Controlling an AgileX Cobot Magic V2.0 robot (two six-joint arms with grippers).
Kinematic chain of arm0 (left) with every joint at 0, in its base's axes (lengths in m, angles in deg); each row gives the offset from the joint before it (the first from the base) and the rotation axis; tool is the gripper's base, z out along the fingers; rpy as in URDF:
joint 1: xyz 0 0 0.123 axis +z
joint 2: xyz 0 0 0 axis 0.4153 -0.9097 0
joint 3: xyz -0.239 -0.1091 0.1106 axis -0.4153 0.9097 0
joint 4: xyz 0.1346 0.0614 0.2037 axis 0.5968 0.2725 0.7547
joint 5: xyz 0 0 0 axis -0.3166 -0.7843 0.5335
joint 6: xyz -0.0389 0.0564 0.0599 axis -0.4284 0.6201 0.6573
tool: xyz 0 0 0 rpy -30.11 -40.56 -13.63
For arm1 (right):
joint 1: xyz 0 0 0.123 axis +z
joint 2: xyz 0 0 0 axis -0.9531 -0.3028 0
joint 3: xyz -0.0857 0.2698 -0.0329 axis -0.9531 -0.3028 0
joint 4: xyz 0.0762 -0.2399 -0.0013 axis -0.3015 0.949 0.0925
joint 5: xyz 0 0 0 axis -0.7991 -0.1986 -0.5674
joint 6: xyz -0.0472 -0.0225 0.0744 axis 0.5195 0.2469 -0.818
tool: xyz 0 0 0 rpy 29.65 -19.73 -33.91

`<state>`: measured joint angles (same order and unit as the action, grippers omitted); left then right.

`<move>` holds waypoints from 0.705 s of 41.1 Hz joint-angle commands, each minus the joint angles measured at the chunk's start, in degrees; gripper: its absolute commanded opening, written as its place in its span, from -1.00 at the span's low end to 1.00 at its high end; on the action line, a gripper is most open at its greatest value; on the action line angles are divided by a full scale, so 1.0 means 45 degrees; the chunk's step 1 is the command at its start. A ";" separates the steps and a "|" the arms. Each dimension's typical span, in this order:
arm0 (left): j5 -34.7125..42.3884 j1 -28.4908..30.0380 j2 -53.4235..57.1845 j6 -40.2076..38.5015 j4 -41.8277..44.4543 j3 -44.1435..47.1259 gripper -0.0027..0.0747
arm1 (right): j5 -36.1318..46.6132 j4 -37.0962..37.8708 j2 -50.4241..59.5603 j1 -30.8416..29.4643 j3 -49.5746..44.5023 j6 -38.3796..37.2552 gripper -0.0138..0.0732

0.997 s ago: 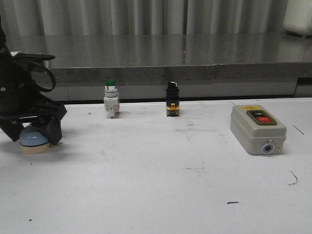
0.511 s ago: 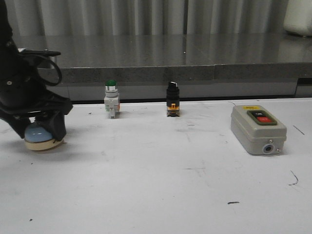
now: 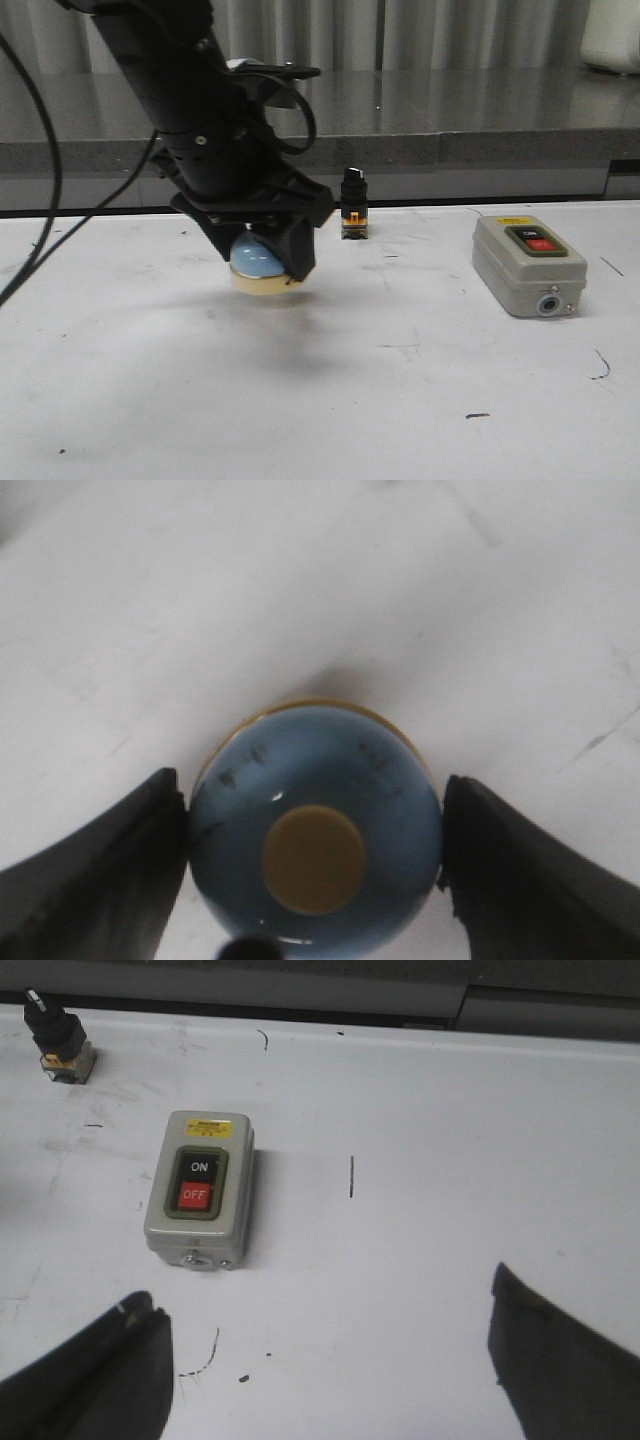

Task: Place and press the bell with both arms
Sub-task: 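Carry the bell with the left gripper toward the table centre, then set the bell down, open the left gripper and lift away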

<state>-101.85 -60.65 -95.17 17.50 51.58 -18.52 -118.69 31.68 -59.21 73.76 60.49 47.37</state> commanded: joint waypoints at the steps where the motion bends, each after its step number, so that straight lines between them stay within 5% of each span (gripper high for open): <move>1: 0.0278 -0.0359 0.0204 -0.0033 0.0097 -0.0669 0.05 | 0.0792 0.0139 -0.0012 -0.0008 0.0468 0.0147 0.82; 11: 0.0195 -0.0450 -0.0500 -0.0033 0.0122 -0.1070 0.07 | 0.0792 0.0139 -0.0012 -0.0008 0.0468 0.0147 0.82; 20: 0.0128 -0.0450 -0.0525 -0.0033 0.0122 -0.1070 0.47 | 0.0792 0.0139 -0.0012 -0.0008 0.0468 0.0147 0.82; 29: -0.0039 -0.0450 -0.0525 -0.0253 0.0070 -0.1241 0.47 | 0.0792 0.0139 -0.0012 -0.0008 0.0468 0.0147 0.82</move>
<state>-102.95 -62.30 -100.71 17.40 52.25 -21.94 -118.69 31.68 -59.21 73.76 60.49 47.37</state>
